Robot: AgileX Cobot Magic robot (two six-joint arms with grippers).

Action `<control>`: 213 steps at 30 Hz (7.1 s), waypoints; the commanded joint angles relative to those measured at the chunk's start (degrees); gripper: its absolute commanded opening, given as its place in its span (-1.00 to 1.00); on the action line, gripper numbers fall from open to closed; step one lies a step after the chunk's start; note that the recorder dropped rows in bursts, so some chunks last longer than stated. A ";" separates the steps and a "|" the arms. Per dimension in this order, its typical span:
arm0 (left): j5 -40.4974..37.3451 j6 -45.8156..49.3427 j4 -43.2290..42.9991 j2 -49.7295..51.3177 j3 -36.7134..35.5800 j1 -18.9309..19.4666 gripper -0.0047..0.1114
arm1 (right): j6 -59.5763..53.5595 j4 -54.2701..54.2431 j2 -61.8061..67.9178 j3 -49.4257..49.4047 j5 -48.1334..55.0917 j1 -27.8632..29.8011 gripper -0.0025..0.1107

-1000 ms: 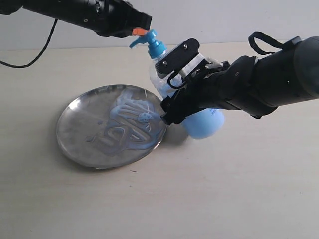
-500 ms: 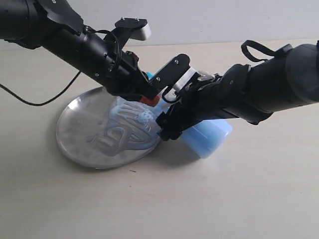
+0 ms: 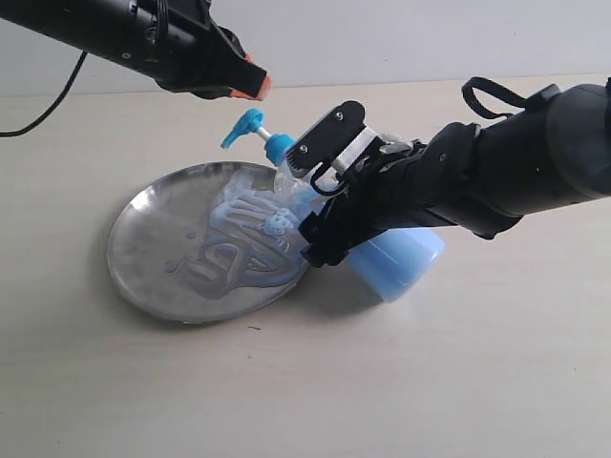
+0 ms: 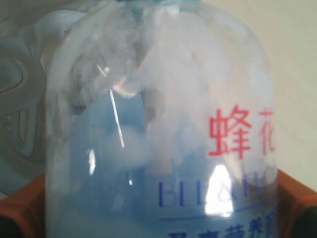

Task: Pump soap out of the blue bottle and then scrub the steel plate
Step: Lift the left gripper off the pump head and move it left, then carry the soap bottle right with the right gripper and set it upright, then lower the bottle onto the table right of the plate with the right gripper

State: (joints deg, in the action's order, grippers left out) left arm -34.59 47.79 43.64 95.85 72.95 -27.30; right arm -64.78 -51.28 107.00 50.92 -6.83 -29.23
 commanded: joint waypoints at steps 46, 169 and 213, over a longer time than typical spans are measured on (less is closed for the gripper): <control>11.42 -4.38 3.65 -13.58 -15.31 10.18 -0.92 | 23.28 13.62 -5.14 0.38 -10.66 4.03 -0.96; 8.23 -2.81 3.44 -24.15 -27.47 13.70 -0.92 | 66.34 49.37 15.92 -1.86 -44.06 17.36 0.14; 8.33 -1.55 3.44 -24.15 -27.47 13.70 -0.92 | 60.90 51.28 15.92 -1.86 -48.56 17.36 0.37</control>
State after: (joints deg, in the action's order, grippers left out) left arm -26.54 45.93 46.94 72.21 45.54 -13.77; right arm -2.70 -2.36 122.49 49.46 -56.53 -11.99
